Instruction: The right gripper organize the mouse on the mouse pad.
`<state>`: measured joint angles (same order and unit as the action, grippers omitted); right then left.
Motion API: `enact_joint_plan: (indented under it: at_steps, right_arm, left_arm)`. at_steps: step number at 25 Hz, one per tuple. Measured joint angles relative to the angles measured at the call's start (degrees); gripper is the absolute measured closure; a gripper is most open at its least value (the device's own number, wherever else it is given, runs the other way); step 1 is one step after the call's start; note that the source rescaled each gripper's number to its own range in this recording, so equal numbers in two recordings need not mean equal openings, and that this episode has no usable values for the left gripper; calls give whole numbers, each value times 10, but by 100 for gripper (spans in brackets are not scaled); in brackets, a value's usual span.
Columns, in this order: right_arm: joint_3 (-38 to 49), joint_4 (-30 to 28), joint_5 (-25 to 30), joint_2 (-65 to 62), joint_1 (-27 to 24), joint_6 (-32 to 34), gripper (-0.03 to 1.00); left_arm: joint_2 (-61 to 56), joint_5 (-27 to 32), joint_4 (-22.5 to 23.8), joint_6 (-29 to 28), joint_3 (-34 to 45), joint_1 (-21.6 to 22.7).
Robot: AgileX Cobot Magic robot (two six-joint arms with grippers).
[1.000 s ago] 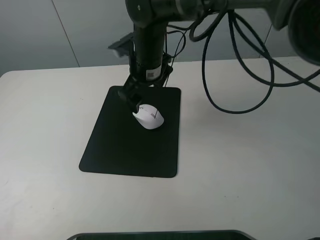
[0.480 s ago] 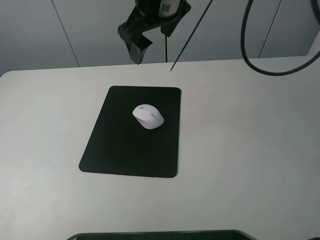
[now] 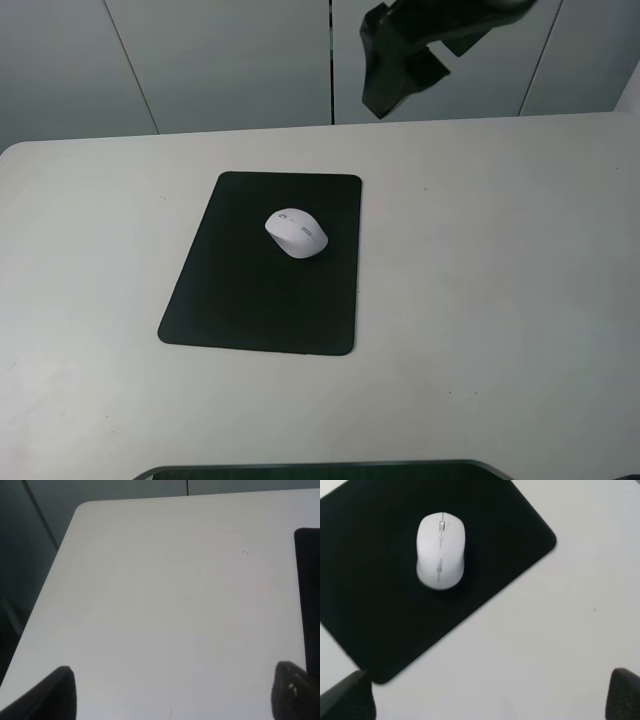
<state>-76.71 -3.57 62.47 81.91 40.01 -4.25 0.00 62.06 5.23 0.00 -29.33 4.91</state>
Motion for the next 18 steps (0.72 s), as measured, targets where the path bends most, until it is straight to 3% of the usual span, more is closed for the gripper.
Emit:
enact_joint_plan:
  at_steps: [6,14,18]
  right_arm:
    - [144,1,-16,-155,-44,49,-1]
    - [282,-8,7,-357,-212,62,-1]
    - [319,-27,30,-478,-261,71,-1]
  left_arm:
    - [0,0,0,0,0,0]
    - [0,0,0,0,0,0]
    - [0,0,0,0,0,0]
